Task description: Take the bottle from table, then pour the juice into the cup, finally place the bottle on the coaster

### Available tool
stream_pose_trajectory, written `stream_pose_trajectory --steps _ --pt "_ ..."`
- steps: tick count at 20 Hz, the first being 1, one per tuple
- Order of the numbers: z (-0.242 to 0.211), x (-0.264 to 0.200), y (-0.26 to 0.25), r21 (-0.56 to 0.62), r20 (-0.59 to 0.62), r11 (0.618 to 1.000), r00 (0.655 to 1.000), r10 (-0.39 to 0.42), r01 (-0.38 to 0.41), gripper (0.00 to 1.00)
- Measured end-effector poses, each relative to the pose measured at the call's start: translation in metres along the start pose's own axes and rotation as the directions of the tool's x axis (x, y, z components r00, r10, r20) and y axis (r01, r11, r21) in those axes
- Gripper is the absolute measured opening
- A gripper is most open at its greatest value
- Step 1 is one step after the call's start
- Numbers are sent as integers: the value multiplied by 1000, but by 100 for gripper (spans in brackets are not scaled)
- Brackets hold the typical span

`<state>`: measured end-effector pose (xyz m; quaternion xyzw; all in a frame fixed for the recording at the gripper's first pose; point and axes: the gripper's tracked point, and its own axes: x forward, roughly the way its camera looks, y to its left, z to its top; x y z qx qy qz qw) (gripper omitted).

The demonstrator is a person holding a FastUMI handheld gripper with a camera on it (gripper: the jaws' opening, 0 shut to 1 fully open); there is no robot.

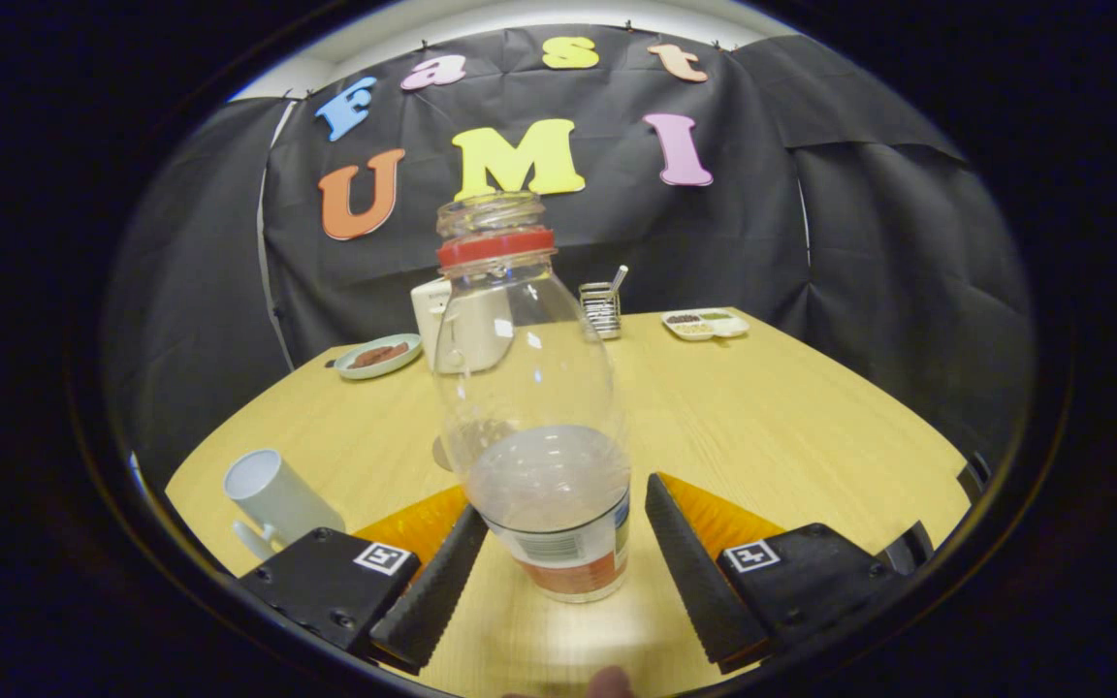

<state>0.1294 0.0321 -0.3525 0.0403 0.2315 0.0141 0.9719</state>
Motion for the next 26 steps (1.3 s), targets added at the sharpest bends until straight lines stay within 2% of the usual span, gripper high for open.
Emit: stream_pose_trajectory --steps 5,12,16,19,23,26 --pt "2 -3 1 -24 6 1000 1000 -16 16 85" --pt "22 -21 12 -71 39 997 999 -8 11 79" --pt "37 -31 23 -175 61 984 998 -17 27 78" --pt "54 -39 29 -336 120 937 991 -61 99 79" --pt "61 -39 44 -524 189 832 977 -95 182 78" --pt "53 -32 60 -626 191 756 977 -92 193 78"
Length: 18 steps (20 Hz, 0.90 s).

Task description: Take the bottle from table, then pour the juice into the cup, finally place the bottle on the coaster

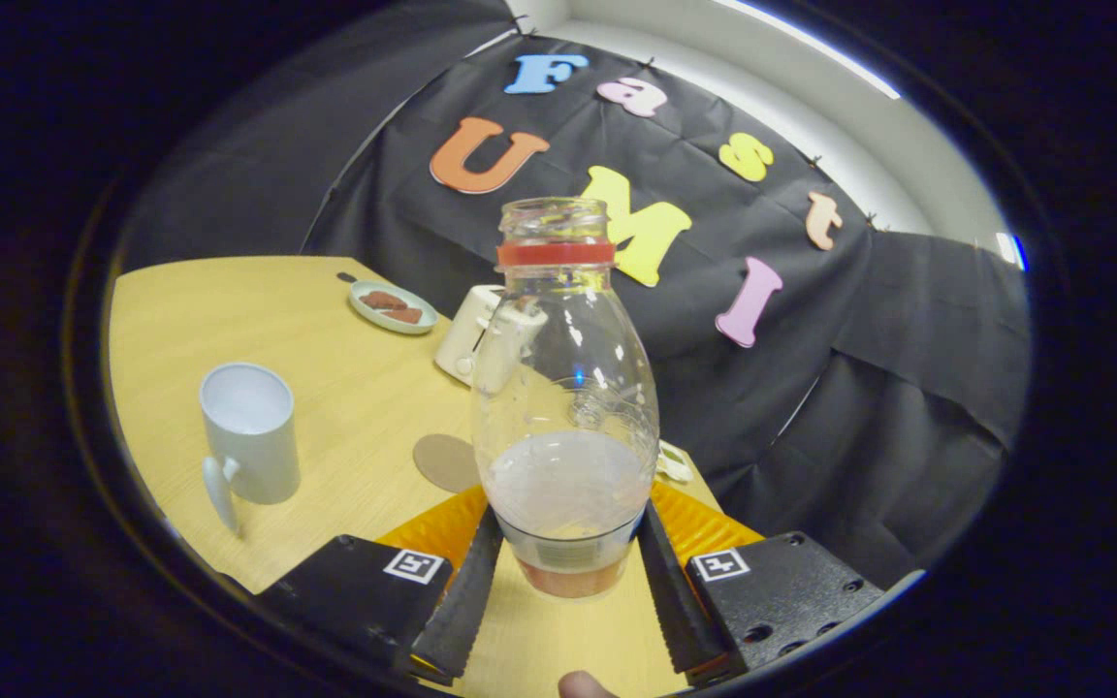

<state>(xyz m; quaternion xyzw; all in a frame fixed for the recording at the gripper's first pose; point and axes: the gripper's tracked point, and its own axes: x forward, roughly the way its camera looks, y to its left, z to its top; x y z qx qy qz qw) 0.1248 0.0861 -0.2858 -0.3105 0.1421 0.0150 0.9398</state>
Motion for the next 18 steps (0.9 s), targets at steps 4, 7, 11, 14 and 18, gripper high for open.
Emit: stream_pose_trajectory --steps 4,7,11,14,18 --pt "5 5 17 -204 14 978 1000 -25 27 79" --pt "7 7 23 -308 41 950 998 -49 59 79" --pt "9 9 35 -450 92 885 992 -86 118 79" --pt "11 6 41 -545 132 823 986 -105 161 79" --pt "10 7 43 -605 130 781 986 -100 159 78"
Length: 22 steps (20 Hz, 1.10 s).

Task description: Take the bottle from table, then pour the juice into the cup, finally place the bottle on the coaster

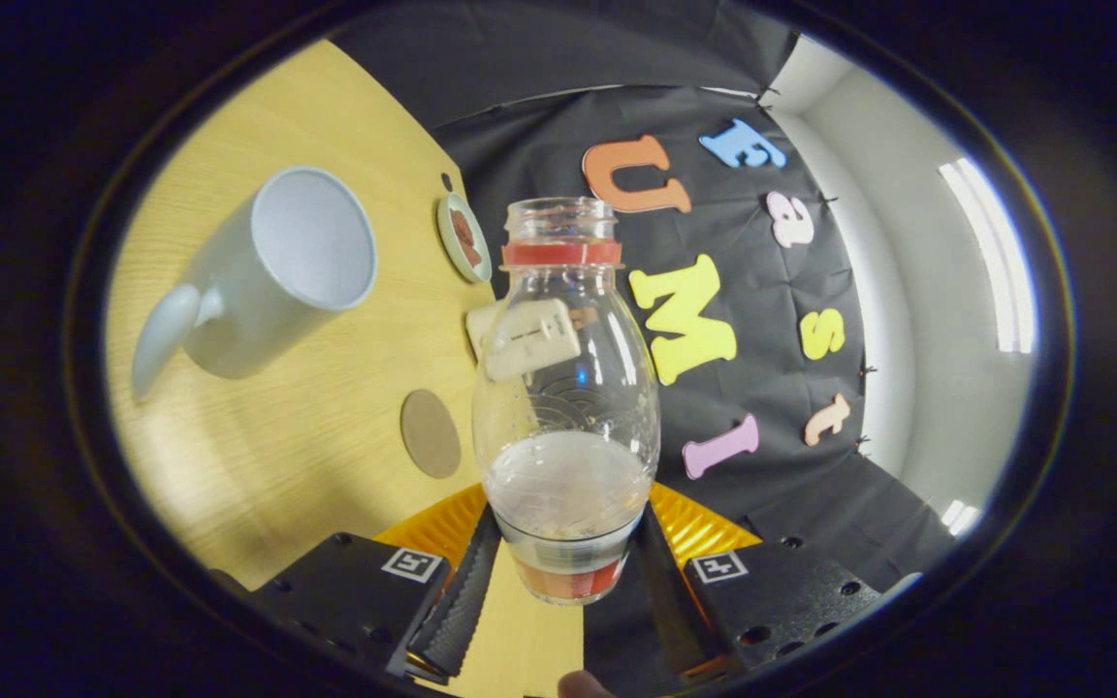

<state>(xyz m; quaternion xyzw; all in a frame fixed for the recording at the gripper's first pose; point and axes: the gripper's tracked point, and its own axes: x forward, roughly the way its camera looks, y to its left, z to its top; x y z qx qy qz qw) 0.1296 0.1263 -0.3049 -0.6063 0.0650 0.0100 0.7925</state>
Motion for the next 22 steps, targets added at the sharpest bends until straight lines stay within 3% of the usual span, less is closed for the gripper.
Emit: stream_pose_trajectory --steps 10,22 --pt "10 2 -6 -169 10 985 1000 -17 19 78" --pt "9 6 -16 -344 -7 939 1000 -6 3 78"
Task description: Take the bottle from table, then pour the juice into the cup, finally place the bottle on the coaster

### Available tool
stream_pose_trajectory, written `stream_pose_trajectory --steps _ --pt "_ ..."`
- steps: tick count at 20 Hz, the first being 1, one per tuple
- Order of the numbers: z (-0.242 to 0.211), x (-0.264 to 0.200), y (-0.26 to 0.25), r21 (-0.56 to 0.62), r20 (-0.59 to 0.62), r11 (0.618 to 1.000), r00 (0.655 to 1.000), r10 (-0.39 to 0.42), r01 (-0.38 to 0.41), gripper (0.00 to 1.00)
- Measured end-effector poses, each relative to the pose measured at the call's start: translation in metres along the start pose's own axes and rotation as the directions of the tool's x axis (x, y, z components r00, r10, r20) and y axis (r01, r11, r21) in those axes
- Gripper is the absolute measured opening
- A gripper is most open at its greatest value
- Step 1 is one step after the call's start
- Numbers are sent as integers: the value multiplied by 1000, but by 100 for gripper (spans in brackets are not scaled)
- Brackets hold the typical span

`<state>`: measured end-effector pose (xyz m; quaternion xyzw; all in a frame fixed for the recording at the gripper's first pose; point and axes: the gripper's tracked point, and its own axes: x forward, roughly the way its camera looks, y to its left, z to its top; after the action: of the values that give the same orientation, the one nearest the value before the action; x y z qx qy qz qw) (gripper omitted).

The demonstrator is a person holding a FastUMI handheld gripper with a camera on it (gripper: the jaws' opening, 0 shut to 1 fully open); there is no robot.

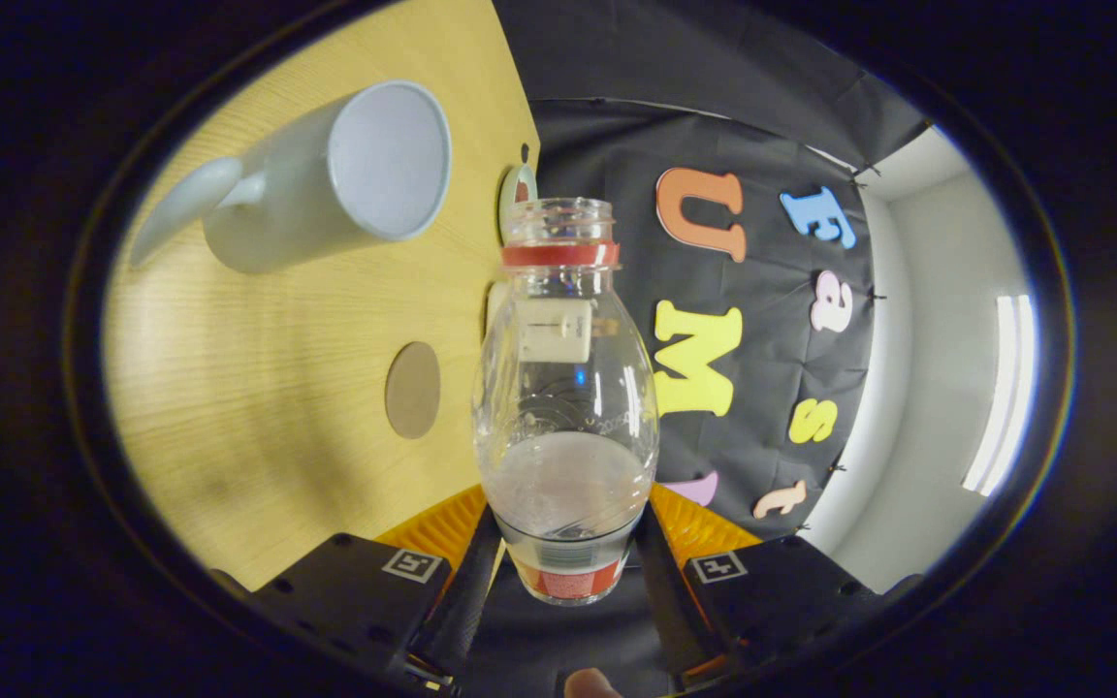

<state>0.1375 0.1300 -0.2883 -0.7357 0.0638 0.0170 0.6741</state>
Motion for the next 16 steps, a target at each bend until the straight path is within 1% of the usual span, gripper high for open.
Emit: stream_pose_trajectory --steps 7,16 --pt "3 -1 -6 -63 9 998 1000 -6 7 78" --pt "8 -2 -11 -110 15 994 1000 -18 19 78"
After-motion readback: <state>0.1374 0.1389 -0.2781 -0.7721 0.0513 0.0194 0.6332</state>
